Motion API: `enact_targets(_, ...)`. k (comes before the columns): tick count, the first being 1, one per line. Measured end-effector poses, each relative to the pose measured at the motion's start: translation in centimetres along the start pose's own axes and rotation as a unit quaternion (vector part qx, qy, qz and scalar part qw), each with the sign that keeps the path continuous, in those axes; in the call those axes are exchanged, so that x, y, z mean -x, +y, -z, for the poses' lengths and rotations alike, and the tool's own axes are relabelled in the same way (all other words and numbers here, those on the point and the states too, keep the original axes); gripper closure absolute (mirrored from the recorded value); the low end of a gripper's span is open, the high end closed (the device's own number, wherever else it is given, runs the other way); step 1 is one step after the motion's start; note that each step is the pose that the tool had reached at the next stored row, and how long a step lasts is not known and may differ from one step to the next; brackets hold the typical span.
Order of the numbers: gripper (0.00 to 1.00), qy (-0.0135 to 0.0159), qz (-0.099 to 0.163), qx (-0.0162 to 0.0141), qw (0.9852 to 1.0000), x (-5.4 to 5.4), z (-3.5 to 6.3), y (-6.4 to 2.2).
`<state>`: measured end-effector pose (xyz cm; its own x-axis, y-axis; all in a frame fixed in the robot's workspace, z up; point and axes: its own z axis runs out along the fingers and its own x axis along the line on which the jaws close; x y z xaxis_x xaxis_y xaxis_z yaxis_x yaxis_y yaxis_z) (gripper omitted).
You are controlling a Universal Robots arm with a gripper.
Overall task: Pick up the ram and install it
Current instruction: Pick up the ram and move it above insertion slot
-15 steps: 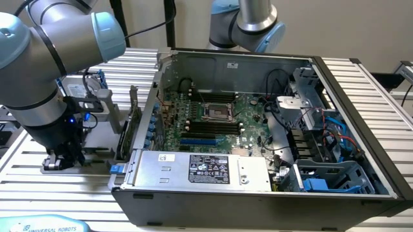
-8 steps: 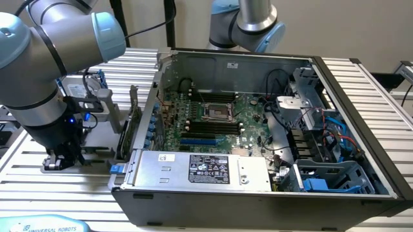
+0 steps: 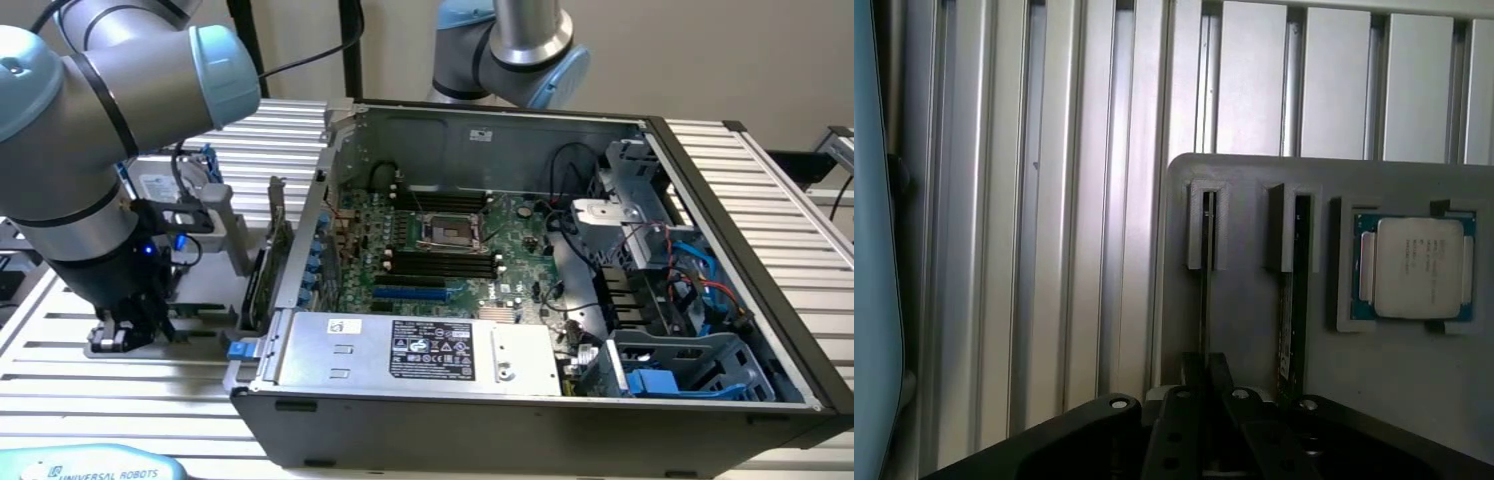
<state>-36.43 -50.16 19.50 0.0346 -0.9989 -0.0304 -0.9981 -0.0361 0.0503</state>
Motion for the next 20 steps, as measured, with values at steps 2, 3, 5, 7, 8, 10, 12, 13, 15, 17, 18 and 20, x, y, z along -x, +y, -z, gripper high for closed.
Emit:
enact_targets(2,0.87,0.0,0.0,0.0,1.0,0.0,0.0,0.0)
enact_targets(3,0.87,0.0,0.0,0.0,1.0,0.0,0.0,0.0)
enact_targets(5,0.87,0.0,0.0,0.0,1.0,0.0,0.0,0.0)
enact_targets(7,0.87,0.0,0.0,0.0,1.0,0.0,0.0,0.0)
enact_targets(8,0.87,0.0001,0.0,0.0,1.0,0.0,0.02,0.0)
enact_targets(10,0.87,0.0,0.0,0.0001,1.0,0.0,0.13,0.01)
enact_targets(12,0.87,-0.0001,0.0,0.0002,1.0,0.0,0.4,0.02)
enact_targets(13,0.87,0.0,0.0,0.0003,1.0,0.0,0.59,0.03)
enact_targets(15,0.87,0.0,0.0,0.0004,1.0,0.0,1.04,0.05)
enact_targets(17,0.87,-0.0001,0.0,0.0004,1.0,0.1,1.61,0.08)
enact_targets(18,0.87,0.0,0.0,0.0004,1.0,0.1,1.94,0.1)
enact_targets(20,0.87,-0.0001,0.0,0.0004,1.0,0.1,2.67,0.14)
